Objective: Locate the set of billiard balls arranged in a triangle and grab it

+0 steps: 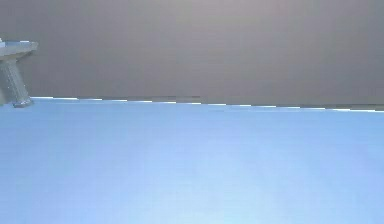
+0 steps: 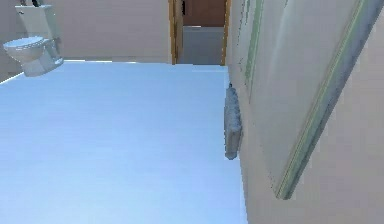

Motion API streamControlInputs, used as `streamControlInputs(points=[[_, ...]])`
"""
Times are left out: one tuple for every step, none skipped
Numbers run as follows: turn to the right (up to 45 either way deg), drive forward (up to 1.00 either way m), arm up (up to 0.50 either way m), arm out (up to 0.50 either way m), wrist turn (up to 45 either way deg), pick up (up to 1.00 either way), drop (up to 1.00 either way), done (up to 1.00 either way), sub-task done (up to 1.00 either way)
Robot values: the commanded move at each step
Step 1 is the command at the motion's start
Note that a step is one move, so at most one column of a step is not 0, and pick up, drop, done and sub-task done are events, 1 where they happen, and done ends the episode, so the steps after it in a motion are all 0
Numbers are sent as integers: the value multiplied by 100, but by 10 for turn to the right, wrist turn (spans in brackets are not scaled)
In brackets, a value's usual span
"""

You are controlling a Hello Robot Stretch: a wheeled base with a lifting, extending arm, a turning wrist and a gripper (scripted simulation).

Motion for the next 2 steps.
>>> streamControlInputs(points=[[30,0,0,0,0,0,0,0,0],[0,40,0,0,0,0,0,0,0]])
